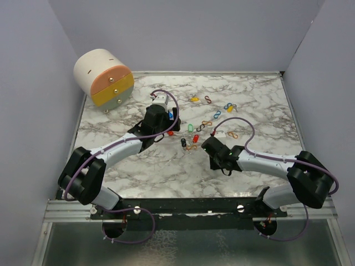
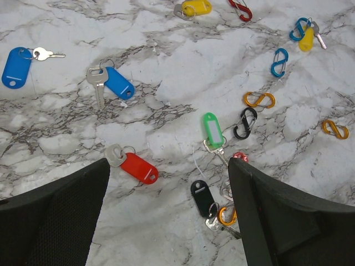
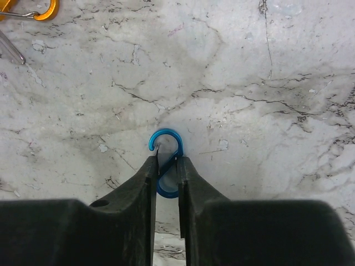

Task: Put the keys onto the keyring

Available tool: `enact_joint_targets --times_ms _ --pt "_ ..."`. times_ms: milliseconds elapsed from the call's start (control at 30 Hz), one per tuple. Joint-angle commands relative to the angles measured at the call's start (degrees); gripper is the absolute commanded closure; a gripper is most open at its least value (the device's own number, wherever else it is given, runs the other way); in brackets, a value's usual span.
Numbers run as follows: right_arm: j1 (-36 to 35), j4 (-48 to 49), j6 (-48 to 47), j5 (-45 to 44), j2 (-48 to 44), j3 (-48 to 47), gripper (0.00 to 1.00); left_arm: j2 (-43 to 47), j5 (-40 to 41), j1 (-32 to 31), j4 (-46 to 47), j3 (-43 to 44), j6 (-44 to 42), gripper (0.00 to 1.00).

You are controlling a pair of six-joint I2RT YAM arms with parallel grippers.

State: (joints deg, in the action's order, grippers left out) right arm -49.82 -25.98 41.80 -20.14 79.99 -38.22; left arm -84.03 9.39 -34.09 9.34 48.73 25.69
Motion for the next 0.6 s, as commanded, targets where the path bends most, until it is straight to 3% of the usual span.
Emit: enact_joint_targets --times_ms 0,200,567 --pt "-0.29 0.3 0.56 -0.51 0.11 1.13 0.87 0.26 -1.15 0.34 0.86 -0.3 -0.65 0.1" --pt "-0.28 0.57 0.65 -0.64 0.25 1.31 0.99 0.51 -1.13 0.42 0.9 -0.54 -0.65 0.1" --pt "-0.32 1.29 0.01 -3.4 -4.65 2.13 0.99 0.37 -1.12 0.51 1.18 -0.66 -0.75 0.1"
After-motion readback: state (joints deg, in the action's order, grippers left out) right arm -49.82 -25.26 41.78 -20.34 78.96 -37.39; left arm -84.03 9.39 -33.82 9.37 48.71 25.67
